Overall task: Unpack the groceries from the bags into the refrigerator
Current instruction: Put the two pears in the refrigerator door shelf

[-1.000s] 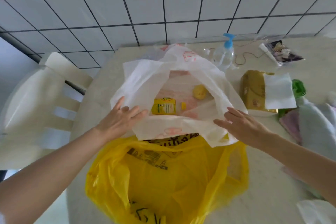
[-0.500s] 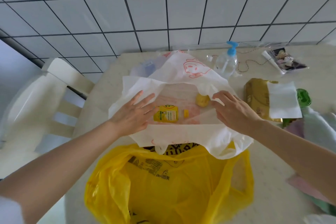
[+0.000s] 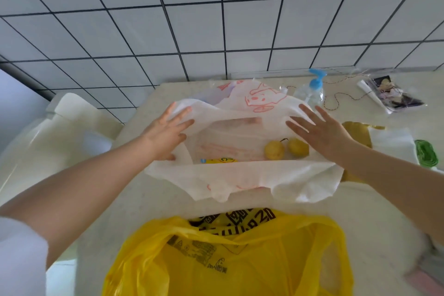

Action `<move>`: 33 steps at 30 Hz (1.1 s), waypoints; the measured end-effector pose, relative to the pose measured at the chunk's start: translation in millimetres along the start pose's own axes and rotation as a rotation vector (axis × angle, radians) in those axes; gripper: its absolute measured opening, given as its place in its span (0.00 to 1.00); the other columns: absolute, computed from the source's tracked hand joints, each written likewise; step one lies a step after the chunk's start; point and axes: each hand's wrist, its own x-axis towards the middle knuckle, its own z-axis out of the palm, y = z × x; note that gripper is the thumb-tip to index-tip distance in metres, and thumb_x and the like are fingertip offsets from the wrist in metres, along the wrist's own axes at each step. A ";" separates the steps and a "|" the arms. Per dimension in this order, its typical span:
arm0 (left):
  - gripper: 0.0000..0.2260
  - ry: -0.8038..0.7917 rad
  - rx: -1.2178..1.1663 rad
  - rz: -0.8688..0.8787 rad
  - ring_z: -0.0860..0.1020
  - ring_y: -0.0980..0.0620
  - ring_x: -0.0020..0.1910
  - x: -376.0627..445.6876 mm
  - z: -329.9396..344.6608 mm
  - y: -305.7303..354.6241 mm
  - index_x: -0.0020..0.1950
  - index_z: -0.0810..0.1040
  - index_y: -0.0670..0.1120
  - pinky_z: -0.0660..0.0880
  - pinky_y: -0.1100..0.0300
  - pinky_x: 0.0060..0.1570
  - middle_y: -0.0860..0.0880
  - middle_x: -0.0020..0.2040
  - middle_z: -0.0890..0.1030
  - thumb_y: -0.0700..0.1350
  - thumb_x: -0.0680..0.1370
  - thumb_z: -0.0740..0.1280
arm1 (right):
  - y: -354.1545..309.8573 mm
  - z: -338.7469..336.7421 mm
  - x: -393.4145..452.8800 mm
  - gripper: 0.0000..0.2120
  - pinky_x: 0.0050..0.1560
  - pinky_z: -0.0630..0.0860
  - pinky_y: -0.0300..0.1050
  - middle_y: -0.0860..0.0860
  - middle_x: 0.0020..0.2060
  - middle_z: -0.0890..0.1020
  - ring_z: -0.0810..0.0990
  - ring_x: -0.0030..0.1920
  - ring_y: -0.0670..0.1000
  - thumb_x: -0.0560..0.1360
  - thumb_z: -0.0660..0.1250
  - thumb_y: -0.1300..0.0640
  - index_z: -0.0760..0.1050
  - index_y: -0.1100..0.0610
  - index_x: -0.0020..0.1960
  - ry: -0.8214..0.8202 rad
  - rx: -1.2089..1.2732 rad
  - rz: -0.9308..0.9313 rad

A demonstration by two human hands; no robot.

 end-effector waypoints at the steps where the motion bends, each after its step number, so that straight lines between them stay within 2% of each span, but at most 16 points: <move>1: 0.27 -0.021 -0.037 -0.045 0.35 0.38 0.76 4.0 1.0 -1.9 0.70 0.71 0.51 0.33 0.32 0.70 0.46 0.80 0.50 0.65 0.76 0.58 | 0.9 2.2 3.4 0.42 0.74 0.38 0.59 0.53 0.77 0.38 0.35 0.75 0.62 0.79 0.61 0.54 0.30 0.55 0.76 -0.004 0.008 0.013; 5: 0.24 -0.159 -0.190 -0.237 0.38 0.40 0.77 17.4 6.4 2.2 0.71 0.70 0.49 0.35 0.36 0.72 0.41 0.79 0.50 0.58 0.79 0.53 | -4.2 10.9 14.9 0.40 0.74 0.39 0.59 0.55 0.77 0.38 0.34 0.75 0.63 0.80 0.58 0.55 0.29 0.58 0.75 -0.071 0.038 0.076; 7: 0.25 -0.239 -0.216 -0.236 0.38 0.39 0.77 21.7 7.7 8.0 0.73 0.67 0.48 0.36 0.36 0.72 0.41 0.79 0.50 0.57 0.79 0.54 | -7.0 19.2 19.0 0.38 0.74 0.39 0.59 0.55 0.77 0.39 0.34 0.75 0.64 0.81 0.56 0.55 0.30 0.57 0.76 -0.091 0.068 0.083; 9: 0.23 -0.245 -0.222 -0.192 0.42 0.39 0.78 24.7 5.8 12.3 0.73 0.68 0.47 0.39 0.36 0.71 0.40 0.78 0.53 0.53 0.79 0.56 | -7.0 26.6 20.4 0.37 0.74 0.39 0.59 0.54 0.77 0.39 0.34 0.75 0.63 0.81 0.55 0.54 0.30 0.56 0.76 -0.093 0.105 0.078; 11: 0.19 -0.142 -0.243 -0.135 0.52 0.39 0.77 27.2 3.4 14.6 0.69 0.71 0.46 0.45 0.37 0.72 0.39 0.73 0.64 0.47 0.79 0.56 | -4.3 32.1 18.6 0.37 0.74 0.40 0.59 0.53 0.78 0.41 0.34 0.75 0.62 0.81 0.56 0.52 0.32 0.55 0.76 -0.067 0.129 0.075; 12: 0.18 -0.013 -0.260 -0.102 0.60 0.37 0.74 28.3 2.8 15.6 0.66 0.74 0.44 0.52 0.38 0.72 0.39 0.67 0.71 0.42 0.78 0.55 | -2.3 35.3 17.0 0.37 0.75 0.41 0.58 0.52 0.78 0.43 0.35 0.76 0.60 0.81 0.57 0.52 0.34 0.54 0.77 -0.041 0.137 0.074; 14: 0.17 0.274 -0.274 -0.057 0.77 0.35 0.55 30.4 1.2 16.1 0.52 0.78 0.40 0.68 0.39 0.62 0.38 0.47 0.79 0.35 0.73 0.53 | 0.9 43.8 13.2 0.34 0.75 0.43 0.57 0.51 0.78 0.49 0.38 0.77 0.59 0.80 0.57 0.53 0.40 0.53 0.78 0.033 0.175 0.070; 15: 0.15 0.404 -0.292 -0.060 0.78 0.36 0.46 31.7 -0.1 18.0 0.47 0.77 0.39 0.72 0.41 0.55 0.39 0.41 0.78 0.34 0.70 0.53 | 1.4 48.5 11.5 0.33 0.75 0.44 0.57 0.51 0.78 0.53 0.41 0.77 0.59 0.79 0.60 0.54 0.45 0.53 0.78 0.095 0.221 0.065; 16: 0.14 0.471 -0.325 -0.058 0.77 0.38 0.42 33.1 -4.6 21.4 0.45 0.76 0.40 0.74 0.44 0.51 0.40 0.39 0.77 0.33 0.68 0.53 | 0.8 51.7 9.6 0.33 0.75 0.47 0.58 0.53 0.76 0.58 0.45 0.77 0.59 0.77 0.64 0.54 0.52 0.53 0.77 0.168 0.270 0.056; 19: 0.14 0.566 -0.458 0.017 0.77 0.40 0.45 42.1 -35.0 37.4 0.46 0.76 0.42 0.76 0.48 0.48 0.43 0.43 0.78 0.36 0.70 0.53 | -6.8 54.7 5.3 0.28 0.72 0.57 0.61 0.58 0.71 0.69 0.59 0.75 0.62 0.69 0.73 0.58 0.72 0.55 0.68 0.350 0.339 0.035; 22: 0.11 0.595 -0.633 0.103 0.78 0.42 0.49 59.3 -64.9 61.4 0.50 0.78 0.43 0.77 0.51 0.47 0.44 0.47 0.80 0.37 0.71 0.59 | -15.4 48.7 0.1 0.19 0.69 0.60 0.63 0.59 0.66 0.74 0.64 0.72 0.63 0.67 0.73 0.57 0.80 0.57 0.57 0.452 0.408 0.042; 24: 0.15 0.526 -0.780 0.128 0.76 0.42 0.57 70.7 -83.4 78.6 0.60 0.77 0.43 0.76 0.49 0.52 0.44 0.56 0.79 0.38 0.74 0.63 | -19.8 46.3 -1.4 0.17 0.67 0.64 0.63 0.59 0.63 0.76 0.66 0.69 0.64 0.68 0.73 0.53 0.81 0.58 0.55 0.467 0.468 0.075; 27: 0.20 0.402 -0.919 0.121 0.72 0.45 0.64 82.4 -112.0 102.2 0.71 0.68 0.47 0.74 0.50 0.56 0.47 0.67 0.73 0.43 0.78 0.62 | -24.5 49.2 1.1 0.21 0.63 0.67 0.62 0.58 0.61 0.78 0.69 0.67 0.66 0.68 0.74 0.48 0.79 0.58 0.56 0.423 0.525 0.099; 29: 0.23 0.331 -0.953 0.118 0.70 0.45 0.66 91.8 -122.2 117.3 0.75 0.63 0.51 0.75 0.49 0.56 0.50 0.71 0.69 0.48 0.81 0.61 | -27.3 52.7 3.8 0.26 0.63 0.66 0.60 0.57 0.61 0.78 0.70 0.67 0.65 0.66 0.75 0.45 0.77 0.57 0.59 0.376 0.563 0.123; 33: 0.26 0.278 -0.954 0.133 0.69 0.40 0.66 100.3 -122.9 140.8 0.78 0.54 0.55 0.75 0.44 0.55 0.46 0.72 0.65 0.45 0.81 0.57 | -31.2 55.2 8.2 0.32 0.65 0.61 0.55 0.53 0.66 0.74 0.66 0.71 0.61 0.67 0.73 0.43 0.72 0.54 0.67 0.300 0.597 0.161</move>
